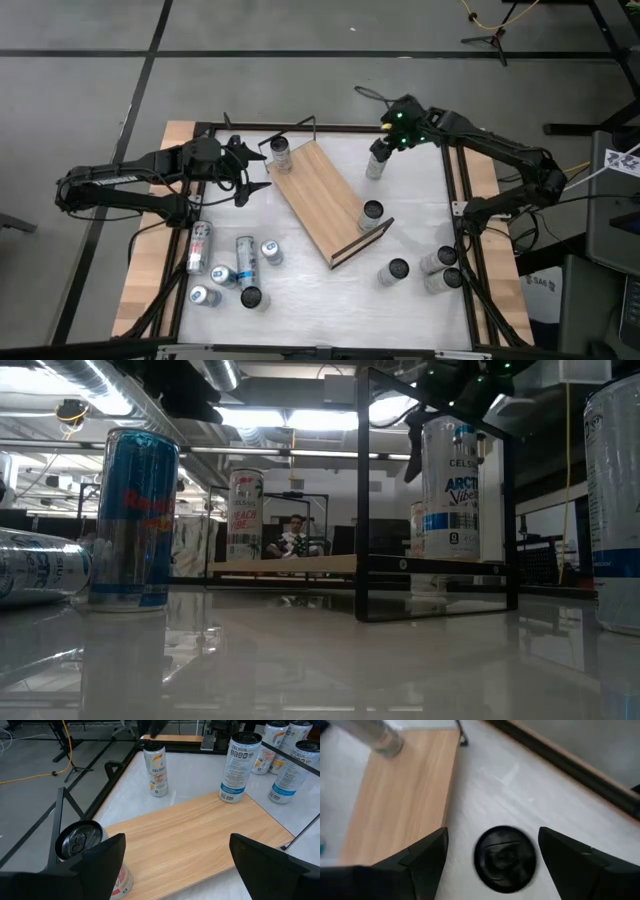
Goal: Place canned beverage on shelf
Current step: Put the top white-orange soda can on the shelf
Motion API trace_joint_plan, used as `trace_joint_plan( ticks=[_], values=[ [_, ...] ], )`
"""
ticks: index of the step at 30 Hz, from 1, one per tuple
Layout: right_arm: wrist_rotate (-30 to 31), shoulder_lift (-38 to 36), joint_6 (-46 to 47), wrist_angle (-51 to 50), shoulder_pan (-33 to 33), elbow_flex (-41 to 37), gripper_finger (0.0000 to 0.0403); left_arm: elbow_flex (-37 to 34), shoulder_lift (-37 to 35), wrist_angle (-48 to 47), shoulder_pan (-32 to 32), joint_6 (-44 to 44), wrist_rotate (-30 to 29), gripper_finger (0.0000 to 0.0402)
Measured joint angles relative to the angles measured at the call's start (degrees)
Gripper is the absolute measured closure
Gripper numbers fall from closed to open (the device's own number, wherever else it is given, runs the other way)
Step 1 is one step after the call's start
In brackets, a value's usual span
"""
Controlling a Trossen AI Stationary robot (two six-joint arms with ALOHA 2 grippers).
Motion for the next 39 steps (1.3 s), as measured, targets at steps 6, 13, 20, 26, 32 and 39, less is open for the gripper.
trace_joint_plan(
  ticks=[6, 13, 20, 26, 32, 39],
  values=[
    [7.79, 1.78, 1.16, 0.06, 2.90, -0.02, 0.0098, 0.00, 0.00, 0.00, 0.01, -0.01, 0.00, 0.0051],
    [9.00, 2.42, 1.30, -0.25, 3.55, -0.02, 0.0098, 0.00, 0.00, 0.00, 0.02, -0.02, -0.02, 0.0051],
    [9.33, 3.33, 2.99, -2.57, 3.49, -0.02, 0.0098, 0.00, 0.01, 0.00, 0.01, -0.03, 0.00, 0.0051],
    [9.92, 4.99, 2.99, -2.52, 3.53, -0.02, 0.0098, 0.00, 0.00, 0.00, 0.02, -0.03, 0.00, 0.0051],
    [9.72, 7.35, 3.01, -2.75, 3.53, -0.02, 0.0098, 0.00, 0.00, -0.01, 0.01, -0.04, 0.00, 0.0051],
    [8.81, 8.75, 3.00, -5.70, 3.51, -0.02, 0.0098, 0.00, 0.00, 0.00, 0.01, -0.04, 0.00, 0.0051]
  ],
)
